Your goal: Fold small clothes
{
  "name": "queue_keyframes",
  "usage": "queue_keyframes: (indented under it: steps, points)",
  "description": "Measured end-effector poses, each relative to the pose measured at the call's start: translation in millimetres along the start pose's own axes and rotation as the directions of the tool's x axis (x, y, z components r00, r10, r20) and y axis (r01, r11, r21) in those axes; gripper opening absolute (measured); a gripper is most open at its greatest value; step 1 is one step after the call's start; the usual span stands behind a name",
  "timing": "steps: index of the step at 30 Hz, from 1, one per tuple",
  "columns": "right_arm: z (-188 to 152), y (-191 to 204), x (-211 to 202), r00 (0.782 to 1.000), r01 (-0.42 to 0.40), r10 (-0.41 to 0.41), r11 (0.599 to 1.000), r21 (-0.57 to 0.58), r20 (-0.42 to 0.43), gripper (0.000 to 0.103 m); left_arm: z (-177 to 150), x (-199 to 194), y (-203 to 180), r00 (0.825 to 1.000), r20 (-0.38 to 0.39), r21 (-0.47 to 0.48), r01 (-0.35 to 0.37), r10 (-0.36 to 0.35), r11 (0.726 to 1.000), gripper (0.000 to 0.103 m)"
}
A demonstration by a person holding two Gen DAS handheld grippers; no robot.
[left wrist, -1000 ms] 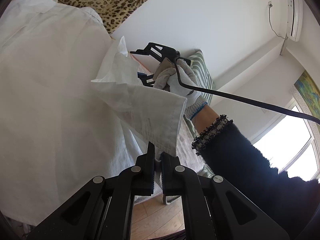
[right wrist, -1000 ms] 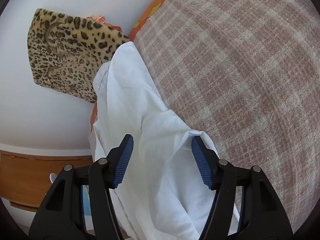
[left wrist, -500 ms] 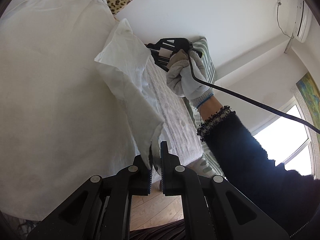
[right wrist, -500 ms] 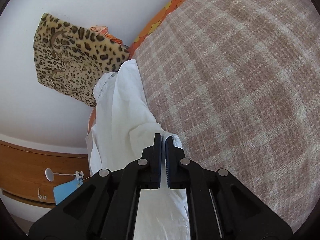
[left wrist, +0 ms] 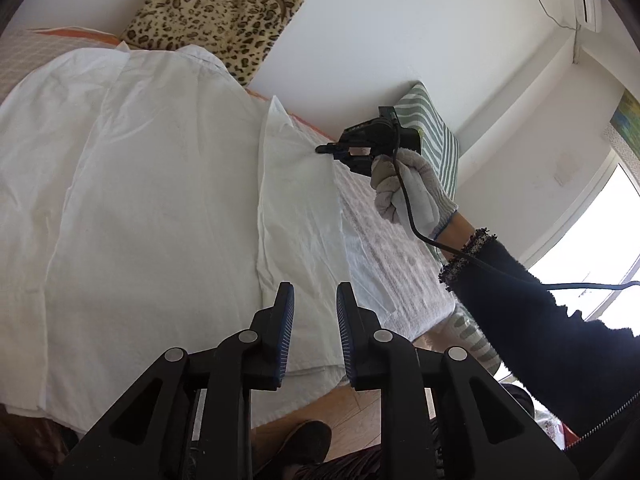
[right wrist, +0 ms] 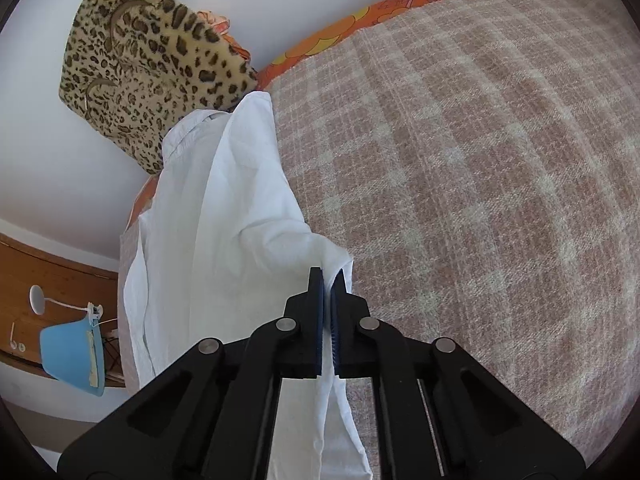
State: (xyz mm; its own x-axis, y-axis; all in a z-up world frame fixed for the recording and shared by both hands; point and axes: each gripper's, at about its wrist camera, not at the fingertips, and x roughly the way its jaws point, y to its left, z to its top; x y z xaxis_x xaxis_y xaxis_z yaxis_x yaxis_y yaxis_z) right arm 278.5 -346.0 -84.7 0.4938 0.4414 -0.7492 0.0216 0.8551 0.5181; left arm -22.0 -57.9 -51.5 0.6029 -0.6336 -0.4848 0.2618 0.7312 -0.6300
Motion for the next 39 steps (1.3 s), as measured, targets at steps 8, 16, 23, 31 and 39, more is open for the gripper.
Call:
queue_keyframes:
  steps: [8, 16, 23, 31, 39]
  points:
    - [5, -22, -5, 0.989, -0.145, 0.147, 0.985, 0.09, -0.013, 0.017, 0, 30, 24, 0.992, -0.114, -0.085, -0.072, 0.062, 0.994, 0.037]
    - [-32, -6, -4, 0.989, -0.117, 0.118, 0.993, 0.012, -0.088, 0.034, 4, 51, 22, 0.98, -0.184, -0.066, -0.089, 0.076, 0.994, 0.037]
    - [-41, 11, 2, 0.997, 0.024, -0.029, 0.997, -0.073, -0.073, 0.004, 2, 60, 21, 0.977, -0.214, -0.121, -0.044, 0.017, 0.992, 0.0]
    - [-58, 22, -40, 0.995, -0.029, 0.021, 0.996, -0.087, -0.097, 0.032, 6, 48, 21, 0.987, -0.155, -0.216, 0.009, -0.043, 0.976, 0.0]
    - [-179, 17, -54, 0.972, -0.059, 0.03, 0.991, -0.118, -0.232, 0.042, 1, 48, 34, 0.981, -0.178, -0.244, 0.028, -0.073, 0.969, 0.0]
